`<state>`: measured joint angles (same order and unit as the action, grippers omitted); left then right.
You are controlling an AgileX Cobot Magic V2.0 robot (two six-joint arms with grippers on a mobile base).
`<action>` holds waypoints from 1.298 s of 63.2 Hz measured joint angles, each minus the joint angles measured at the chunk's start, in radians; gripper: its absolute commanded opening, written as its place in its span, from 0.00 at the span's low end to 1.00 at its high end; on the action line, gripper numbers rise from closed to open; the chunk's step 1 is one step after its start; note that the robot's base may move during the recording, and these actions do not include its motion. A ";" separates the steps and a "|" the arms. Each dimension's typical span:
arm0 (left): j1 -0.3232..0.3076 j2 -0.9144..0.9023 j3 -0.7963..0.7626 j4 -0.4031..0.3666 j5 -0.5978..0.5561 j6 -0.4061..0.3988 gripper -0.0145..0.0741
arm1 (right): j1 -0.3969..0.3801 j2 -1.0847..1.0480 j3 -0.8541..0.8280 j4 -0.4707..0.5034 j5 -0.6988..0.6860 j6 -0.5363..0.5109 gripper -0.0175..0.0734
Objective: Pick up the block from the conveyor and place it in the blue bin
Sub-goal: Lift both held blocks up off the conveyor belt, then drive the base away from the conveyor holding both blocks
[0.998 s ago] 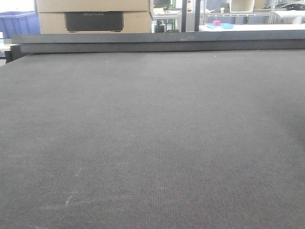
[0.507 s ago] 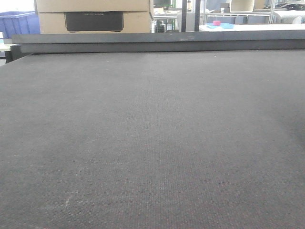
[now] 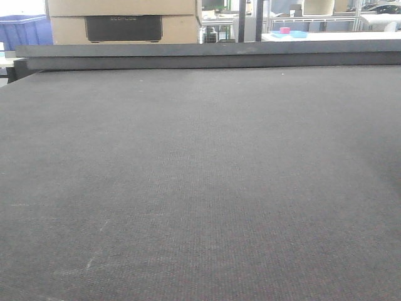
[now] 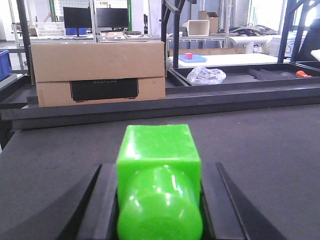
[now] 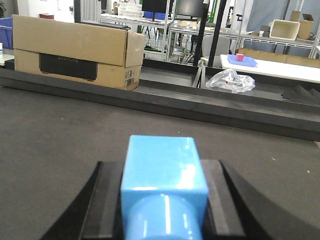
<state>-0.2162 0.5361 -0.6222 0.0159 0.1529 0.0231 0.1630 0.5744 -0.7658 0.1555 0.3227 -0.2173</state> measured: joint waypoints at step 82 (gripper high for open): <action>0.000 0.000 0.000 0.000 0.000 0.000 0.04 | 0.001 0.000 0.000 0.000 0.000 0.000 0.01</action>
<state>-0.2162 0.5361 -0.6222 0.0159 0.1529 0.0231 0.1638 0.5744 -0.7658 0.1555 0.3227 -0.2173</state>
